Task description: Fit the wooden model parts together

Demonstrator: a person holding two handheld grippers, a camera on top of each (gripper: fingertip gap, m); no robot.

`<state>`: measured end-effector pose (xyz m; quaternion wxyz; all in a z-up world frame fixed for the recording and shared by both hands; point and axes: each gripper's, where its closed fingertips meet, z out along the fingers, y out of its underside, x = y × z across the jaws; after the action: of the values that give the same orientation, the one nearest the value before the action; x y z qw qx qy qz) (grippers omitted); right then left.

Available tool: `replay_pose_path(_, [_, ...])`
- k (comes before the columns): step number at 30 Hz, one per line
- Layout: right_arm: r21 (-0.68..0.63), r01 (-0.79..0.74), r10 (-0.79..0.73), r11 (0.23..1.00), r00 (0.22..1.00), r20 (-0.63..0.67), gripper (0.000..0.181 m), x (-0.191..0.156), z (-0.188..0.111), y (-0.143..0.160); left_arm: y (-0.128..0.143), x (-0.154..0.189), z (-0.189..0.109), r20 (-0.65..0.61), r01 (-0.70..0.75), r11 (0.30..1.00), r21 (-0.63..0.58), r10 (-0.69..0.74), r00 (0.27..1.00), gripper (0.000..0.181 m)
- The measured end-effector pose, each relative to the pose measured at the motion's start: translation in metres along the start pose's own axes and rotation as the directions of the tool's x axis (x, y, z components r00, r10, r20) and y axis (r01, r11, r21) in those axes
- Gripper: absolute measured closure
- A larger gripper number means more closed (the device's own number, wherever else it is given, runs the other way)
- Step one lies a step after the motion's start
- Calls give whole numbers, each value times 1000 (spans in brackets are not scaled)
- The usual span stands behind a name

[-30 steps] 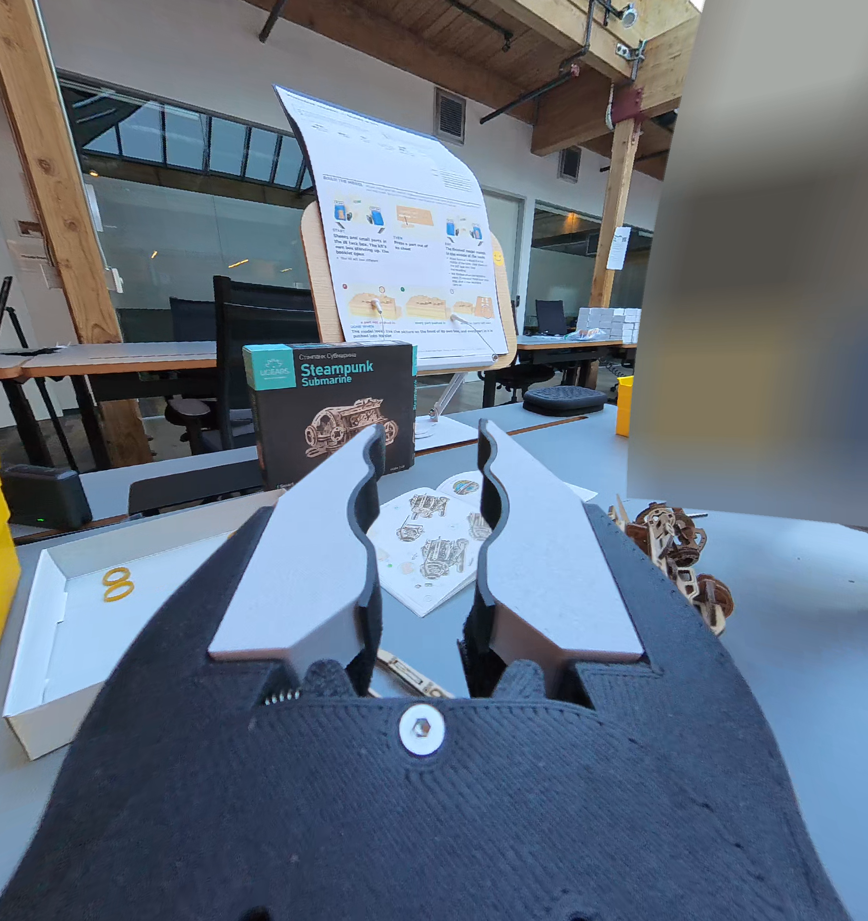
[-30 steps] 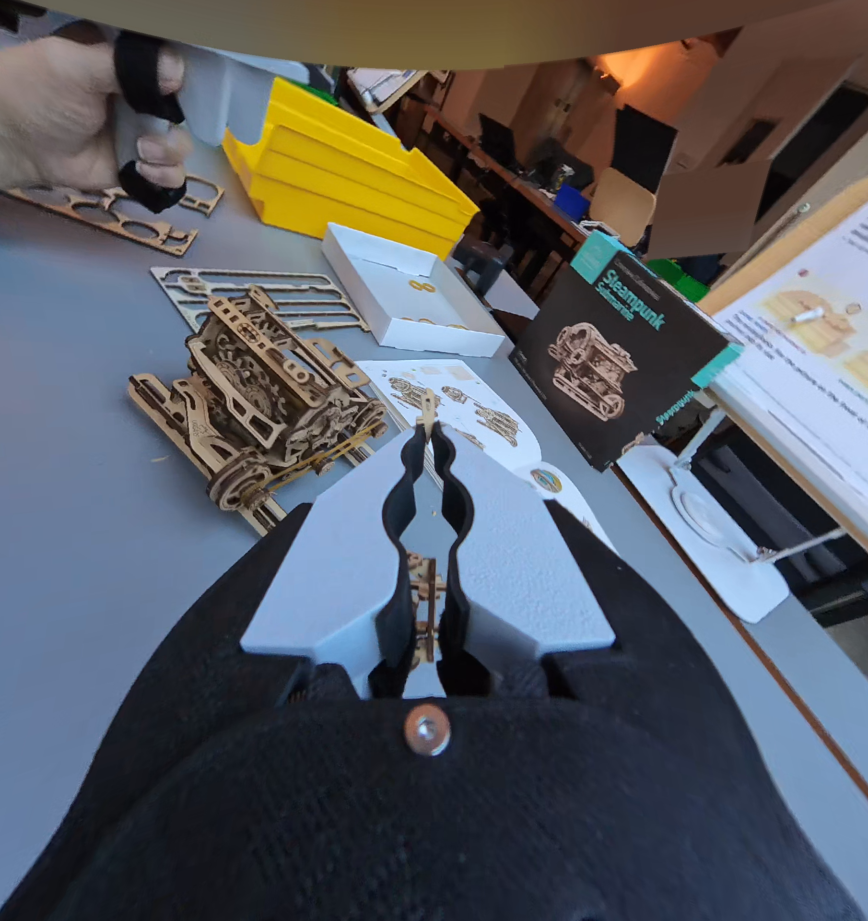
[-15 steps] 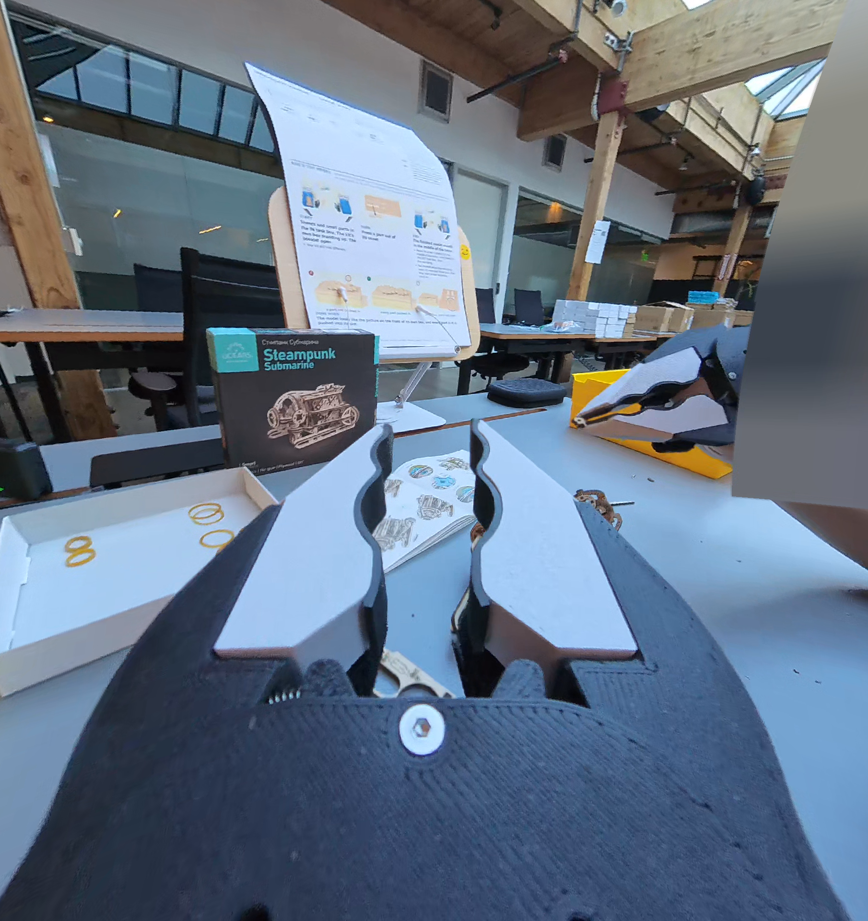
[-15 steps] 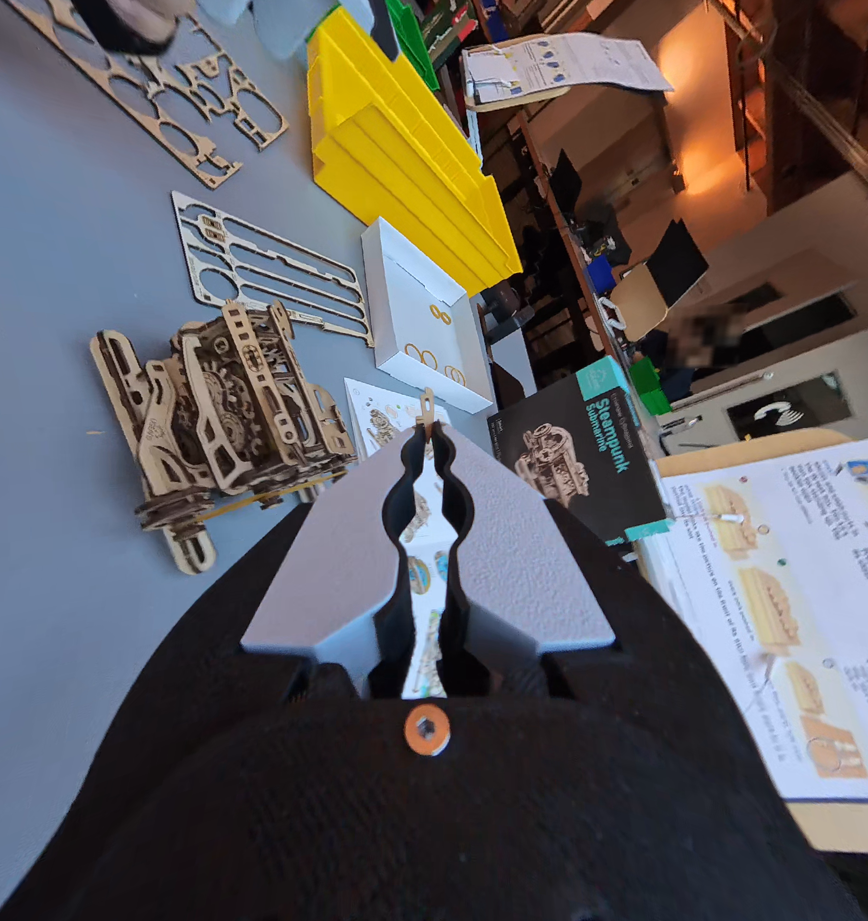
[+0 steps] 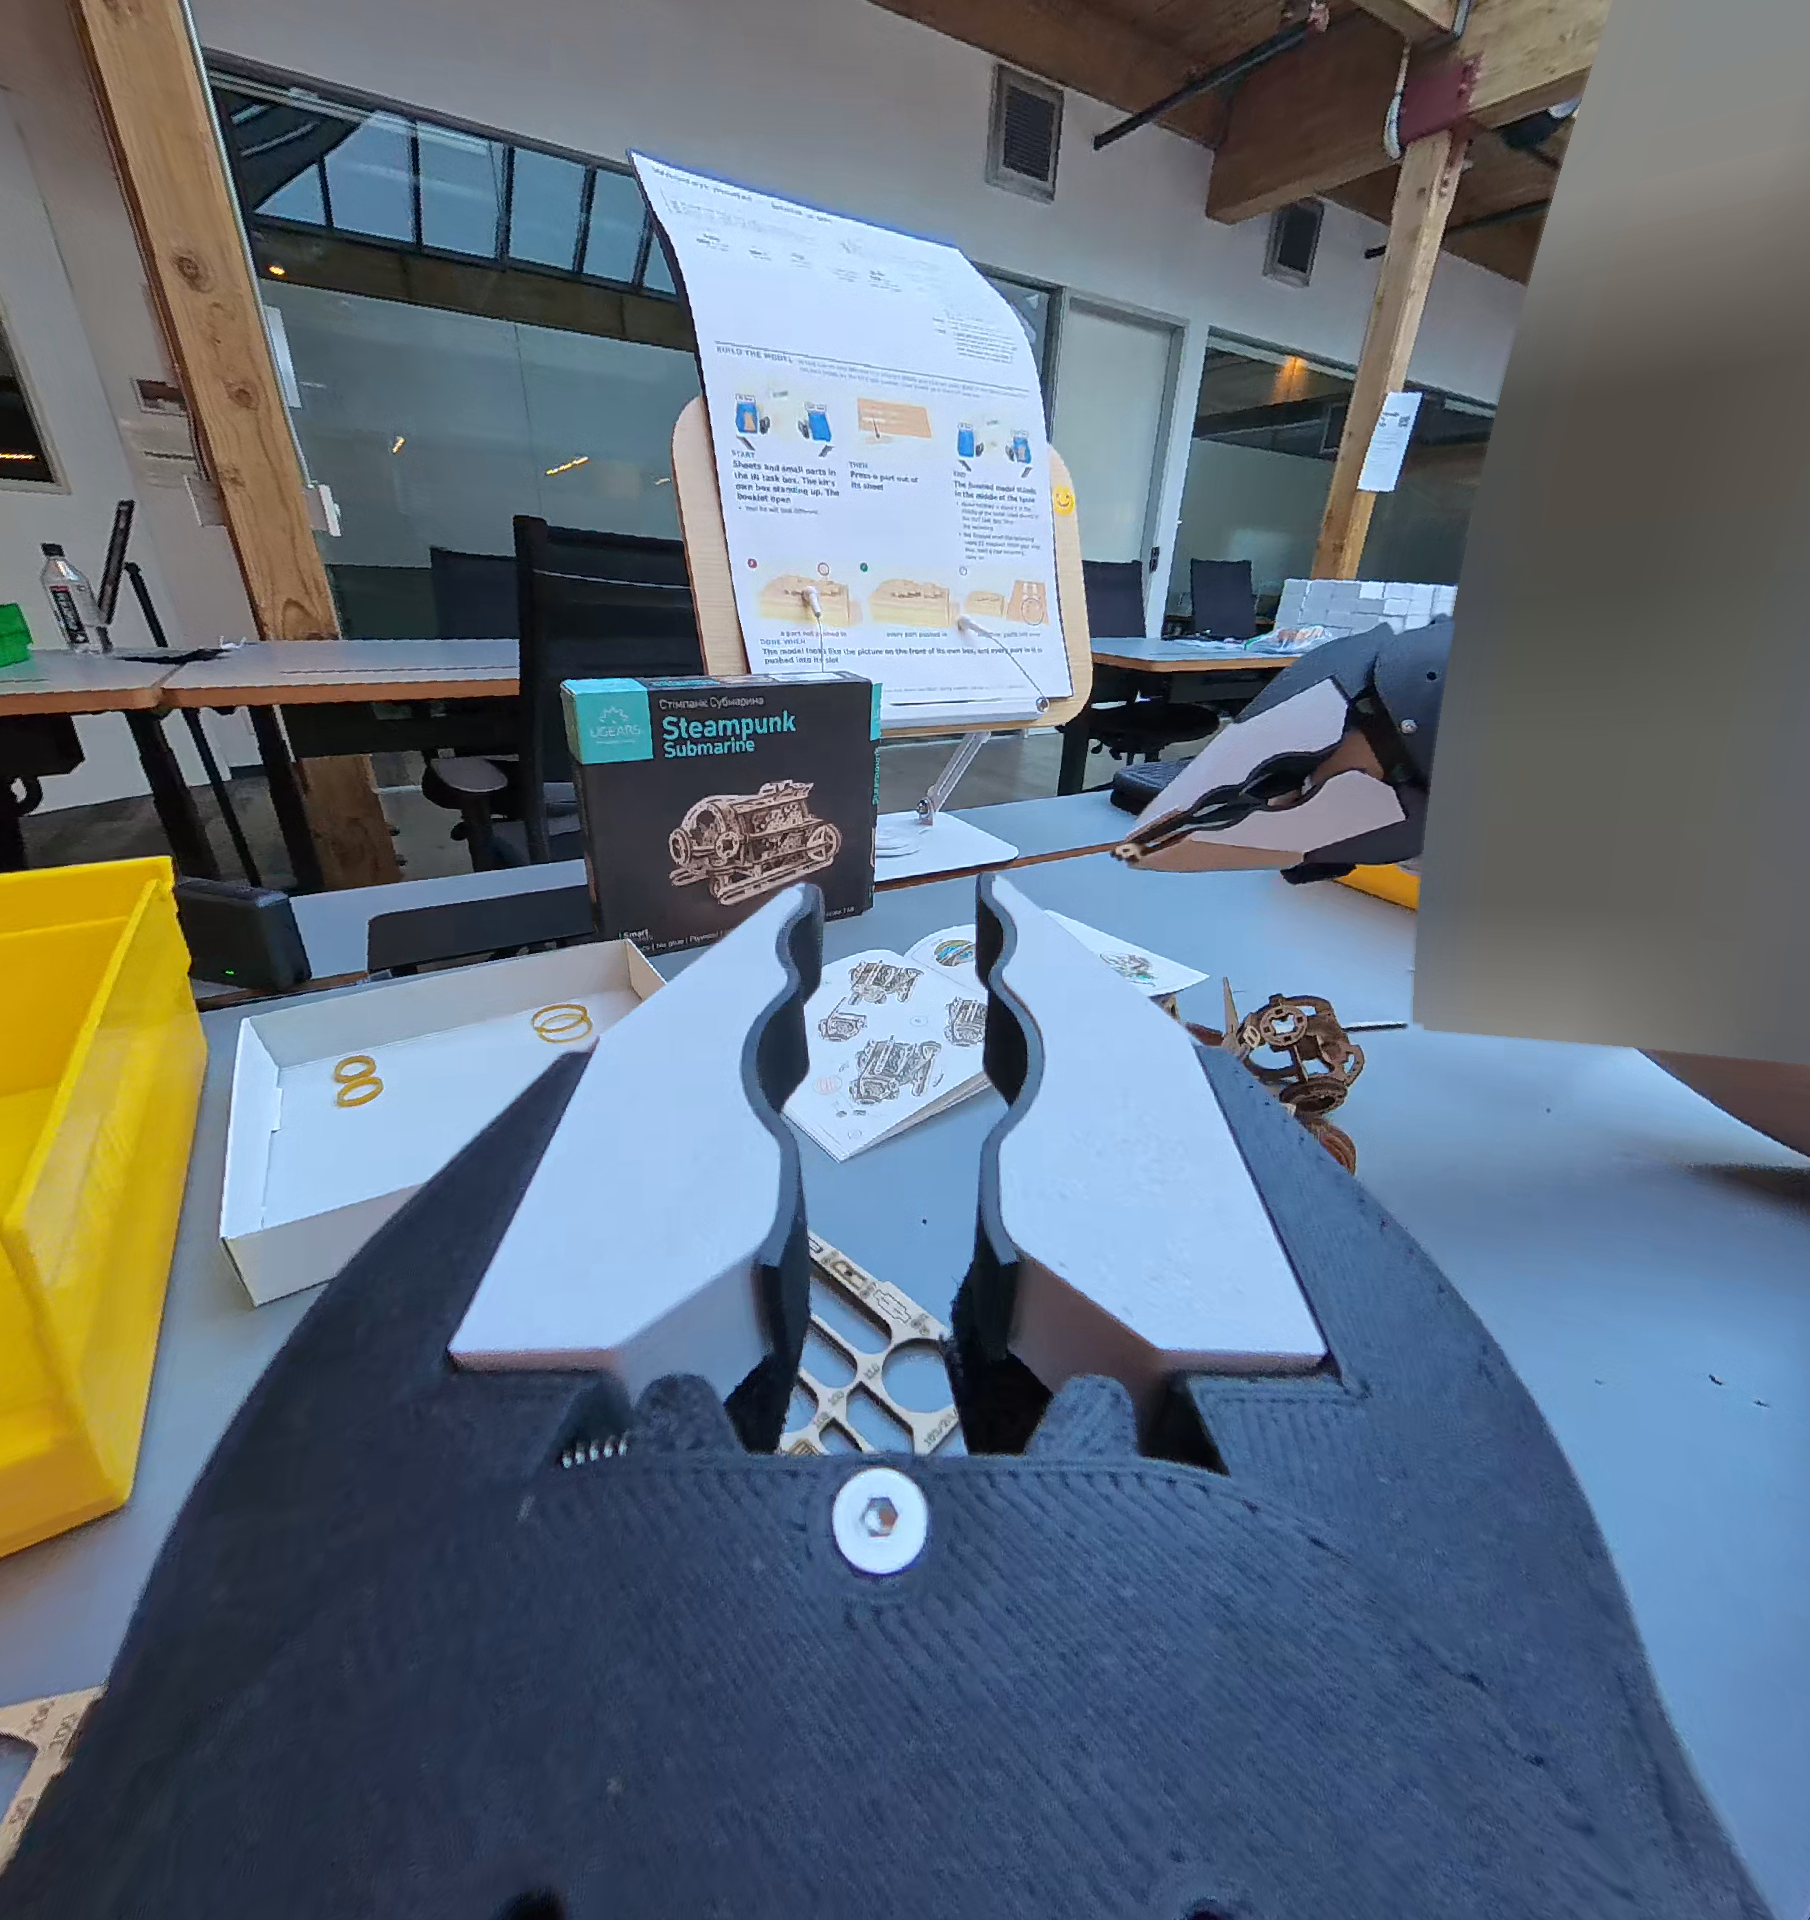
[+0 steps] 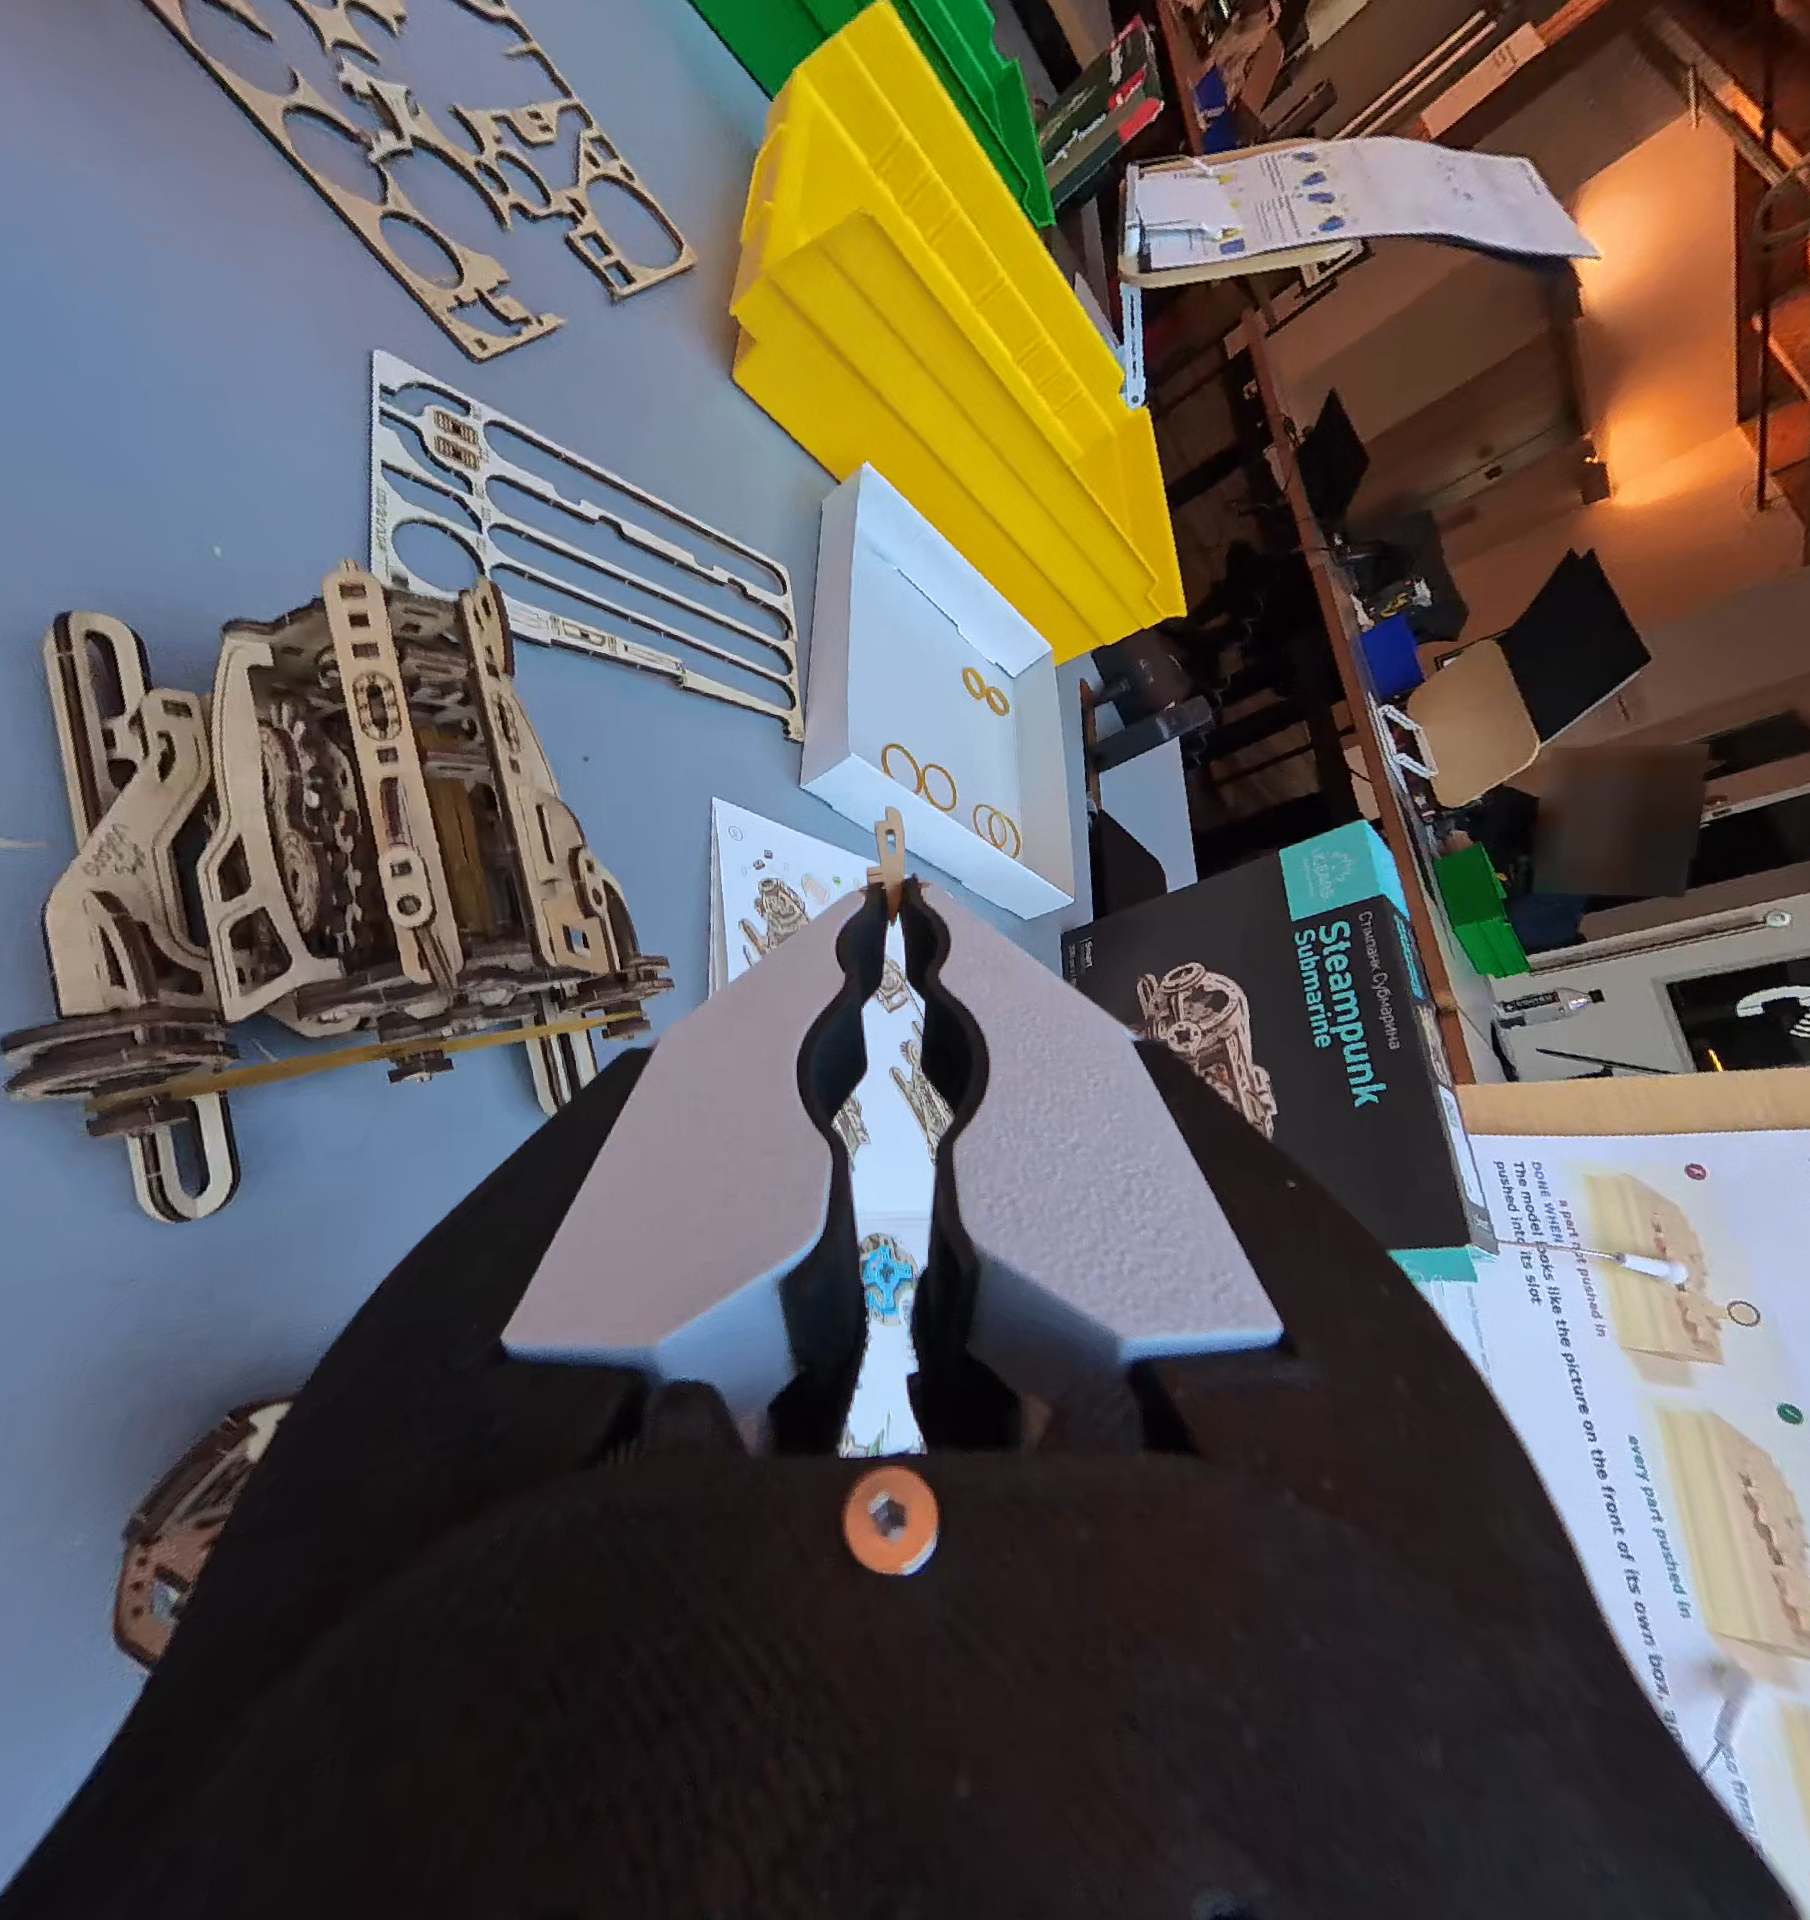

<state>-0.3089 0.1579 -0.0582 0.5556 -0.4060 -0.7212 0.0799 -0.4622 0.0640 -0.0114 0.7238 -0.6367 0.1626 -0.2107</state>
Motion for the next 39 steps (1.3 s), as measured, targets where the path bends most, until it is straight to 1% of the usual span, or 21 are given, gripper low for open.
replay_pose_path(5, [-18, 4, -3, 1000, 1000, 17, 180, -4, 2, 11, 9, 2, 3, 3, -9, 999, -35, 9, 1000, 154])
replay_pose_path(18, [-31, 3, -2, 1000, 1000, 23, 180, -6, 4, 18, 4, 7, 1, -3, -15, 999, -38, 15, 1000, 154])
replay_pose_path(22, [-15, -6, 6, 1000, 1000, 27, 180, -8, 3, 14, 7, 9, 1, -4, 20, 999, -49, -21, 1000, 155])
replay_pose_path(23, [-9, -9, 9, 1000, 999, 30, 180, -9, 2, 13, 8, 11, 3, -12, 44, 998, -52, -45, 999, 161])
replay_pose_path(24, [-3, -16, 16, 1000, 999, 36, 180, -10, 1, 10, 10, 16, 6, -32, 76, 995, -58, -78, 996, 162])
replay_pose_path(26, [30, -37, 35, 999, 998, 54, 180, -15, -3, 0, 20, 28, 19, -81, 124, 987, -101, -132, 988, 162])
replay_pose_path(29, [61, -38, 33, 997, 997, 70, 180, -24, -10, -13, 43, 60, 42, -185, 138, 956, -258, -189, 964, 159])
replay_pose_path(31, [77, -21, 15, 997, 998, 68, 180, -28, -14, -22, 52, 80, 57, -246, 154, 930, -332, -244, 938, 158])
replay_pose_path(33, [94, -14, 7, 995, 997, 75, 180, -34, -18, -30, 51, 94, 70, -283, 202, 908, -367, -316, 906, 162])
replay_pose_path(36, [92, 24, -31, 995, 997, 76, 181, -43, -23, -34, 42, 112, 80, -352, 255, 889, -380, -394, 849, 162])
replay_pose_path(39, [95, 49, -56, 994, 995, 79, 180, -49, -28, -38, 53, 117, 86, -344, 192, 874, -446, -365, 865, 160])
